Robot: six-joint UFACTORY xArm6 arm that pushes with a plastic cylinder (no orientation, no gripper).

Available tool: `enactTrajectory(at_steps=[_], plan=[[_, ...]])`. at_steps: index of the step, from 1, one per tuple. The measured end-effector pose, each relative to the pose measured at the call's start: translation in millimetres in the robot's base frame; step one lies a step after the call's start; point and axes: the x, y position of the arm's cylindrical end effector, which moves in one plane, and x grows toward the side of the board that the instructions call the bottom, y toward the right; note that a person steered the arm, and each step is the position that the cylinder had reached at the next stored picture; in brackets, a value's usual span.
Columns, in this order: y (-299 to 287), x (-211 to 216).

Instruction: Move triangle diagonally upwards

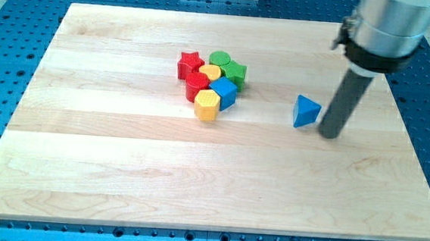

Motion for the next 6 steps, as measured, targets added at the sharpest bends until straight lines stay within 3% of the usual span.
enactTrajectory(at_steps=[2,4,5,6], plan=[[-30,-33],[3,-73],[-6,-70],[-19,-28]])
